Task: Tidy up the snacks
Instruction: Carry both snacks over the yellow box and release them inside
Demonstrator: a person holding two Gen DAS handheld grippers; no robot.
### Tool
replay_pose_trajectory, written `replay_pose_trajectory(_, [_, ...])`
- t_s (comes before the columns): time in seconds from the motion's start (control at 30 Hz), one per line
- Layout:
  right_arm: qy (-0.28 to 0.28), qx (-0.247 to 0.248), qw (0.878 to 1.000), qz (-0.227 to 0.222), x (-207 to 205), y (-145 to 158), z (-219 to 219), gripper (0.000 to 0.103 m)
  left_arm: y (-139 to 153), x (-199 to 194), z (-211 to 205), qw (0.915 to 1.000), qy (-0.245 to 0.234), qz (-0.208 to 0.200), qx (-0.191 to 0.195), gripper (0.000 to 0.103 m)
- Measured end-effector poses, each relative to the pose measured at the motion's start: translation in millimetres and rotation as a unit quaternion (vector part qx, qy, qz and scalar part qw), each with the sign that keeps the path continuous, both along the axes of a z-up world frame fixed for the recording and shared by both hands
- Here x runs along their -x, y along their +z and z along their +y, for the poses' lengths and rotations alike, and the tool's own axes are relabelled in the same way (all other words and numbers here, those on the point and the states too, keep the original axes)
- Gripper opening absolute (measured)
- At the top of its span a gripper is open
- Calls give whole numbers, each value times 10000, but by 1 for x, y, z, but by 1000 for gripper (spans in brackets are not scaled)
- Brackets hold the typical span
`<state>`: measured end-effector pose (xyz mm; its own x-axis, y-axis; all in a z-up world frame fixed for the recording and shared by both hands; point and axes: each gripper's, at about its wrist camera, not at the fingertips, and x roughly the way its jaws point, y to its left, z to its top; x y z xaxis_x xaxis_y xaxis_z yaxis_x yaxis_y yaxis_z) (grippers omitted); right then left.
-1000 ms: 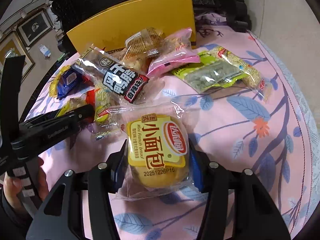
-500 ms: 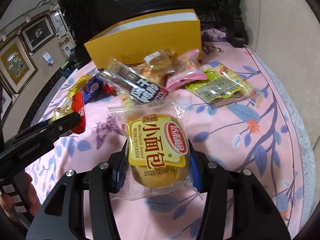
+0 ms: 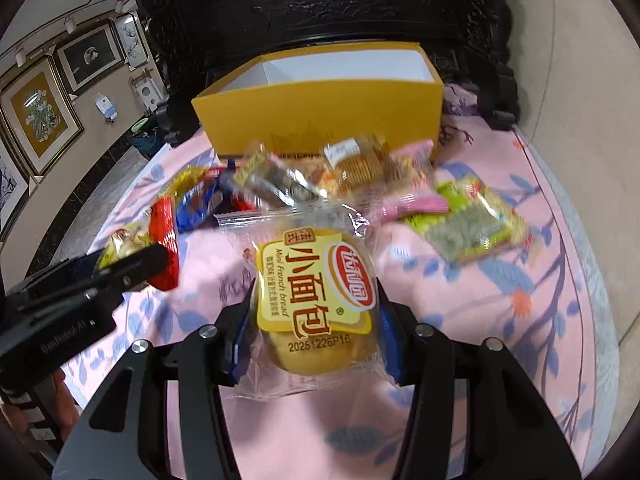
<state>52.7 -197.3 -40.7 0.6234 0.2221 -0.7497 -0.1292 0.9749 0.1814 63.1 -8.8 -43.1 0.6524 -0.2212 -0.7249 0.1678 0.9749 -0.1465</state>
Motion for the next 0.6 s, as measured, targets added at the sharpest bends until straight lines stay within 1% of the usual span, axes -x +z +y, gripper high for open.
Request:
replay_pose_trajectory(0.13, [-58, -2, 9999, -145, -39, 24, -1, 53, 17, -38, -5, 9998, 8, -92, -187, 49])
replay_pose_trajectory(0.27, [-142, 82, 9994, -308, -82, 49, -2, 53, 41, -96, -5, 9997, 145, -142, -127, 49])
replay_pose_trajectory(0.3, [-161, 93, 9993, -338, -96, 57, -2, 53, 47, -109, -6, 9996, 174, -163, -154, 49])
replay_pose_trajectory(0.4, [-172, 111, 9990, -399, -120, 71, -1, 53, 62, -143, -13, 9991, 226, -260, -263, 49])
replay_pose_trajectory(0.5, [-194, 147, 9988, -426, -145, 78, 0, 53, 72, -173, -20, 9988, 226, -291, -316, 49])
replay_pose_trajectory(0.6, [-244, 137, 9988, -398, -169, 79, -2, 53, 78, -198, -27, 9985, 223, -336, -369, 49])
